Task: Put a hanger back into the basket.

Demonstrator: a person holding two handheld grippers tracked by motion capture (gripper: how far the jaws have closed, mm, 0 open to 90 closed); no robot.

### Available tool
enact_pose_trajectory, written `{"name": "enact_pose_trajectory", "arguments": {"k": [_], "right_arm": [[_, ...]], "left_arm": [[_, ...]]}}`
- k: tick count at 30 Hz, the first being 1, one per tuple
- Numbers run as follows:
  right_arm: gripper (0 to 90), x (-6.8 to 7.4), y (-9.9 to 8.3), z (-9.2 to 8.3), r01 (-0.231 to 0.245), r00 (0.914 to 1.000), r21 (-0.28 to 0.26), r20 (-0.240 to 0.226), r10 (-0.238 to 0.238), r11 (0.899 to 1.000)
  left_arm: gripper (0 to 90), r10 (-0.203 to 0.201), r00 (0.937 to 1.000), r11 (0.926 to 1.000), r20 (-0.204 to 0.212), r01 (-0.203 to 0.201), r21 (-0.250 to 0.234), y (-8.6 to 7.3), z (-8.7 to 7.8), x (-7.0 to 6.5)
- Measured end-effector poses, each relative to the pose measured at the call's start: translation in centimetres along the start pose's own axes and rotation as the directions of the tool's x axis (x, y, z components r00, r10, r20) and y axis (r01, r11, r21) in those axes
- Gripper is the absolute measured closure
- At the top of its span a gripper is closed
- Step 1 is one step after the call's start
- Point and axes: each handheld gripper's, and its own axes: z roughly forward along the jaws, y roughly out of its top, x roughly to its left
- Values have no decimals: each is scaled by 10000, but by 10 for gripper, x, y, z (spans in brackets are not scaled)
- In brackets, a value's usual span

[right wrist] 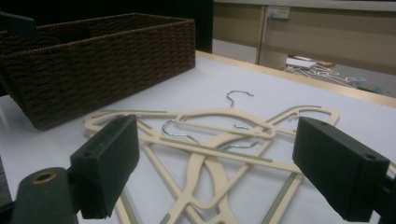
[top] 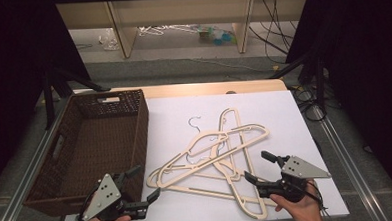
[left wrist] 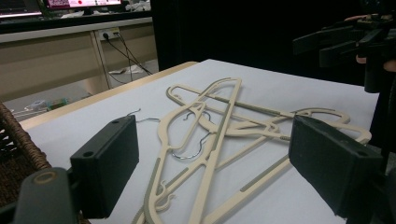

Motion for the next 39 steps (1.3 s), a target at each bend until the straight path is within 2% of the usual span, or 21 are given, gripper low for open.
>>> {"name": "enact_pose_trajectory", "arguments": {"k": [5,7,8,9,11,12,15,18,20,21,26,27,28,30,31,32,33,34,37,38,39], "right_arm": [[156,0,-1,3,-38,9999,31,-149,38,10000],[157,0,-1,4,94,9999,169,-126,-92,9998],[159,-3,-1,10,422,9990,445,-156,-416,9981],[159,-4,-1,15,476,9984,495,-327,-460,9976],[160,-8,0,21,687,9972,398,-331,-673,9968],[160,-9,0,23,565,9975,619,-461,-537,9965],[158,-13,1,29,695,9965,843,-533,-652,9940],[158,-15,2,36,846,9950,795,-600,-799,9932],[162,-20,5,46,876,9938,1256,-797,-780,9882],[165,-22,6,50,993,9930,1282,-767,-900,9868],[241,-33,12,77,1486,9832,2086,-1357,-1219,9666],[241,-33,12,77,1486,9832,2086,-1357,-1219,9666],[274,-37,15,87,1804,9783,2422,-1450,-1483,9533],[284,-39,15,91,1809,9770,2497,-1563,-1448,9513],[301,-43,17,100,1720,9753,2789,-1832,-1235,9448],[301,-43,17,100,1720,9753,2789,-1832,-1235,9448],[319,-45,17,104,1893,9721,2882,-1901,-1377,9387],[348,-49,17,110,2125,9650,3141,-2162,-1483,9253],[398,-53,16,117,2349,9592,3410,-2330,-1602,9103],[405,-53,15,121,2525,9543,3429,-2429,-1743,9048],[405,-53,15,121,2525,9543,3429,-2429,-1743,9048]], "left_arm": [[160,96,9999,9999,-45,-96,46,0,0,1],[160,113,9999,9999,-38,-113,60,-1,0,1],[160,56,10000,10000,-3,-56,51,-2,2,0],[160,108,9999,9998,-27,-107,180,-2,2,0],[160,34,10000,9998,-16,-34,179,-2,2,-1],[160,28,10000,9998,20,-28,218,-2,3,-2],[160,65,9999,9998,87,-66,193,-2,4,-2],[162,60,10000,9996,36,-60,275,-3,4,-2],[162,61,10000,9995,31,-62,303,-3,4,-3],[162,75,10000,9995,32,-76,303,-3,4,-3],[163,63,10000,9995,51,-64,304,-3,3,-3],[163,63,10000,9995,51,-64,304,-3,3,-3],[164,70,10000,9995,53,-71,302,-3,4,-3],[164,85,9999,9994,63,-87,325,-3,4,-3],[164,95,9999,9994,79,-98,337,-3,4,-3],[163,95,9999,9994,79,-98,337,-3,4,-3],[163,53,9999,9994,102,-56,335,-3,4,-4],[162,127,9998,9993,151,-132,363,-3,4,-3],[162,121,9998,9992,151,-127,392,-3,4,-4],[162,250,9996,9988,149,-256,408,-3,4,-3],[162,250,9996,9988,149,-256,408,-3,4,-3]]}}
